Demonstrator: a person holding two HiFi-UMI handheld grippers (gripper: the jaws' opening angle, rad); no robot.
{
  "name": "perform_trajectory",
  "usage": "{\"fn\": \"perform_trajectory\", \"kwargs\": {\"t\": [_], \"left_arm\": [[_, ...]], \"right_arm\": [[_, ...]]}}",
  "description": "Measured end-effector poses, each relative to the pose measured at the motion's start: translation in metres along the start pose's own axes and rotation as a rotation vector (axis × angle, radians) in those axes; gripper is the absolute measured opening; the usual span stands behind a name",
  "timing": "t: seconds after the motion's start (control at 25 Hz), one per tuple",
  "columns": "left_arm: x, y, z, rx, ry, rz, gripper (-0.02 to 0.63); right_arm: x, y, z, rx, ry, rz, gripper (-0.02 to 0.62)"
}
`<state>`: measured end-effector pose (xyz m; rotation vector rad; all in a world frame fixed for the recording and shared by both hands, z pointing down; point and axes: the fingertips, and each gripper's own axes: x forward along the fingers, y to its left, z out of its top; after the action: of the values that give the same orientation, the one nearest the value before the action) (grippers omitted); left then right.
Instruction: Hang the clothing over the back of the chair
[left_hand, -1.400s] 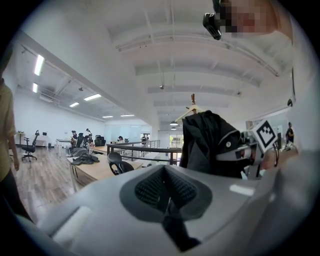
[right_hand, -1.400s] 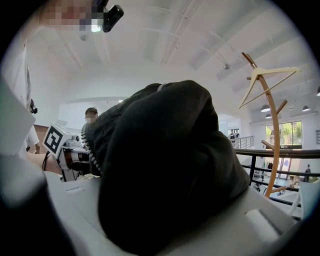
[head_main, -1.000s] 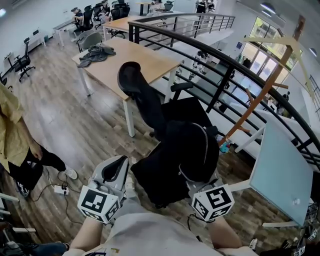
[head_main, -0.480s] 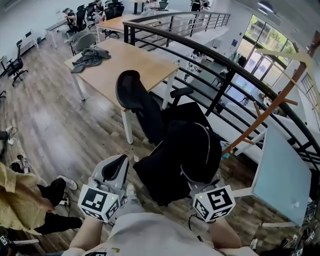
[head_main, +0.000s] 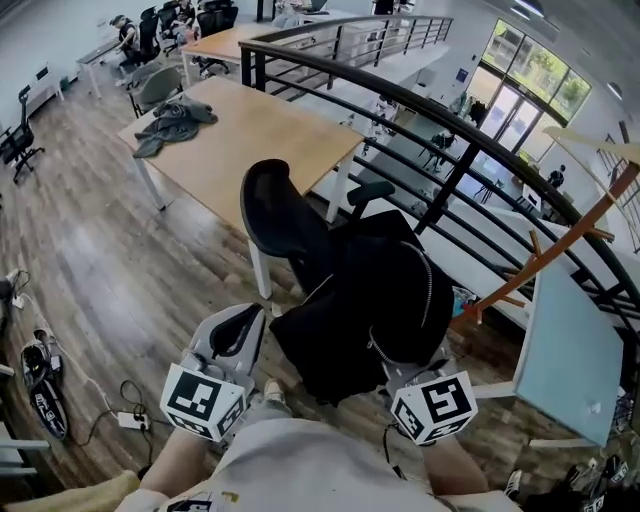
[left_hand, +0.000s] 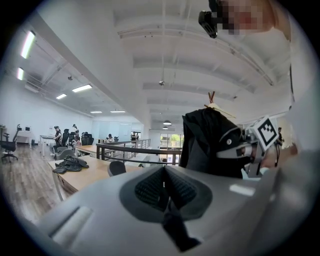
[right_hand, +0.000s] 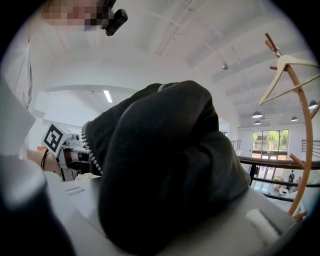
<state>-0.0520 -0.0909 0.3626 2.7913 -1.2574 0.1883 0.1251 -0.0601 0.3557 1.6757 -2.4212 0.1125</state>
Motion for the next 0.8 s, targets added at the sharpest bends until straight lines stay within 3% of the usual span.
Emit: {"fn": "perform_trajectory", "kwargs": {"t": [0.32, 0.8], "left_arm": [[0.022, 0.069, -0.001, 0.01, 0.004, -0.049, 0.002], [0.055, 0.107, 0.001, -0.026, 0.009, -0.028, 0.002]], "right_arm": [[0.064, 0.017, 0.007, 0.002, 0.007, -0.036, 0.172], [0.106, 0.009, 0.009, -0.007, 0.058, -0.001, 0.175]]}}
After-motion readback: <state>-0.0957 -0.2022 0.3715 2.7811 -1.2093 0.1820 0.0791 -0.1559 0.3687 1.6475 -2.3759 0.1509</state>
